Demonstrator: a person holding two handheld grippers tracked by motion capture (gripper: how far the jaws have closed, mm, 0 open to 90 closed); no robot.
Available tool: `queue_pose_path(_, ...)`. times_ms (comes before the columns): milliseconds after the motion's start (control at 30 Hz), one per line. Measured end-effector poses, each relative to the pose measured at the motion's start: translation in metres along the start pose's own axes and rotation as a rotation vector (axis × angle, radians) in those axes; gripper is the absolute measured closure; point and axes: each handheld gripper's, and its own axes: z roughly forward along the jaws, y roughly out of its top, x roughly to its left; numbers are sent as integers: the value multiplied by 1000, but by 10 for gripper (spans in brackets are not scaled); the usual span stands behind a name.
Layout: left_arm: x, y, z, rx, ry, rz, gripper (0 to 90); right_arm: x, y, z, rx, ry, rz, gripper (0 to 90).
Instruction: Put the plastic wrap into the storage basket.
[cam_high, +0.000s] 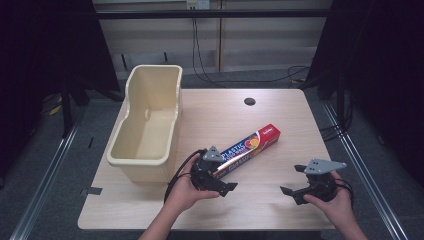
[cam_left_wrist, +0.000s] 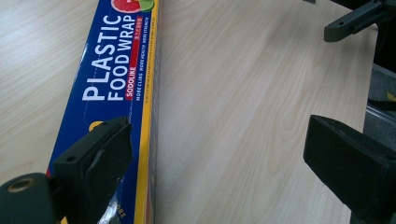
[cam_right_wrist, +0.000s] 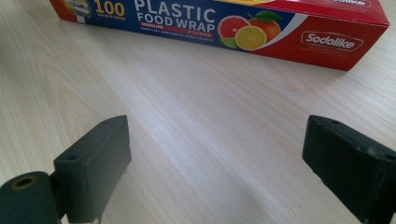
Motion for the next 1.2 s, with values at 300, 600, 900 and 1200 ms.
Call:
queue_pose_path(300, 2, 11, -2, -23, -2, -7, 79, -4, 0, 2, -4, -1, 11, 78)
queue_pose_path(600, 10, 30, 7, 2, 39, 7, 81, -6, -3, -1, -8, -13, 18, 80)
queue_pose_path(900, 26, 58, 31, 73, 65, 28, 81, -5, -6, -6, -14, -14, 27, 80)
queue_pose_path(1200, 50, 65, 65, 166, 108, -30, 81, -5, -9, -10, -16, -23, 33, 81)
